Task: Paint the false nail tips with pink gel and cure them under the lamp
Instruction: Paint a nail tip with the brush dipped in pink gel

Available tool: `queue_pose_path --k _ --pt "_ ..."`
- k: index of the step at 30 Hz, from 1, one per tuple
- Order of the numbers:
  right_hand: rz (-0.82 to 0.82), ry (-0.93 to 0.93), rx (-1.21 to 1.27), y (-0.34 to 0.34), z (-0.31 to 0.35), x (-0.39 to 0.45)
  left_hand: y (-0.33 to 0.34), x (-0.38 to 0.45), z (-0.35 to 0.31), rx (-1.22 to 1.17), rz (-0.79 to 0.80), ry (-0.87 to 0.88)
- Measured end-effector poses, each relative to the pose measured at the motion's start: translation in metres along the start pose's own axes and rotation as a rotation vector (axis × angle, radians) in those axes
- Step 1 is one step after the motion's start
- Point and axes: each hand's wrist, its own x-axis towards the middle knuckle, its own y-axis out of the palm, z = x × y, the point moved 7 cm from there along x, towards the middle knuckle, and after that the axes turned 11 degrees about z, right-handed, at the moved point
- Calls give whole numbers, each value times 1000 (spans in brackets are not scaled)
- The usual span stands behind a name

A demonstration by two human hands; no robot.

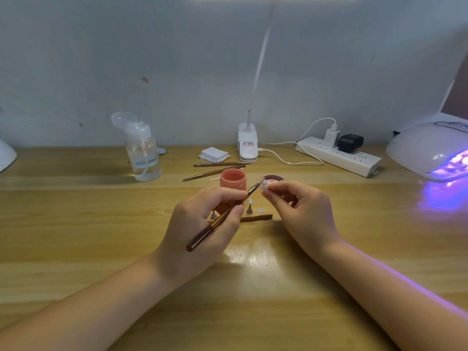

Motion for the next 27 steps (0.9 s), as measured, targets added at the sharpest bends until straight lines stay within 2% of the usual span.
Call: queue_pose_path --k 7,14,19,27 --pt "-3 -21 -20 1 1 0 3 0 -1 -10 36 6" --pt "2 -29 7 2 1 0 1 0 -2 21 -16 3" --pt "-18 -13 -13 0 0 0 5 -1 1 -8 55 -17" --pt "-13 -33 10 1 2 0 5 -1 2 -10 25 -70"
